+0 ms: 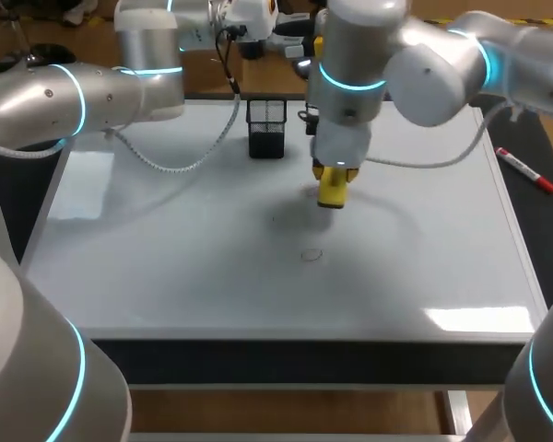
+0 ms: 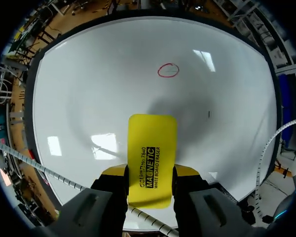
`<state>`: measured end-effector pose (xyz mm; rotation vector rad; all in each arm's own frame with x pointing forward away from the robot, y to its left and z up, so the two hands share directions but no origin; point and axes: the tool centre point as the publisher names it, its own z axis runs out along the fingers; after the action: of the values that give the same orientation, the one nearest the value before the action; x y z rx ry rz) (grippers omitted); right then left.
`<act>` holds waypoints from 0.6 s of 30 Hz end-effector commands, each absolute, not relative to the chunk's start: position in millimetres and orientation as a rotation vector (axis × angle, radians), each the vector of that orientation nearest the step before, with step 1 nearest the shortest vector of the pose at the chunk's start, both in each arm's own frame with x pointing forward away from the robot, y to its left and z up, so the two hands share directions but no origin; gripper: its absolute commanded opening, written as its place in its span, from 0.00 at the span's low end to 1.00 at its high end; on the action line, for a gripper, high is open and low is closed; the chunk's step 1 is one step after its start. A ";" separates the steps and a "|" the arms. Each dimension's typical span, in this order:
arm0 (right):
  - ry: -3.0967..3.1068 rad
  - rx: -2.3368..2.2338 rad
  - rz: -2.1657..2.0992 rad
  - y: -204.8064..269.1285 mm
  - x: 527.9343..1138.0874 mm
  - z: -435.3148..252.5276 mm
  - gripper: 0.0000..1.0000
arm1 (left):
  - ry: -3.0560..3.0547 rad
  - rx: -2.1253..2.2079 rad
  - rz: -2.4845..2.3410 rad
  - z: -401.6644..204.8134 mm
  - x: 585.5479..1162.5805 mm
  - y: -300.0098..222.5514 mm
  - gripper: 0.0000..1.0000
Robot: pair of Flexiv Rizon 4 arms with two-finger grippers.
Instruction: Pick up the inspection probe, press it on each red-marked spot on the whiteboard one by one, put down the probe, pick up the eraser, and wipe off all the red marks.
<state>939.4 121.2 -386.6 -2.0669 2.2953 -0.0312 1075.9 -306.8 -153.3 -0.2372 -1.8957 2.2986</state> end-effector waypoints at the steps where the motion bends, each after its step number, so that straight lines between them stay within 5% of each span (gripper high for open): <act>1: 2.331 -2.147 -0.123 140.7 952.5 -396.0 0.00 | -1.895 -0.239 2.295 -151.9 1077.0 -307.1 0.00; 18: 2.209 -2.225 -0.058 167.0 959.4 -412.8 0.00 | -1.895 -0.239 2.295 -151.9 1077.0 -307.1 0.00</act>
<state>955.3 164.7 -408.7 -2.2197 2.2114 -0.0617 1075.9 -306.8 -153.3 -0.2372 -1.8957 2.2986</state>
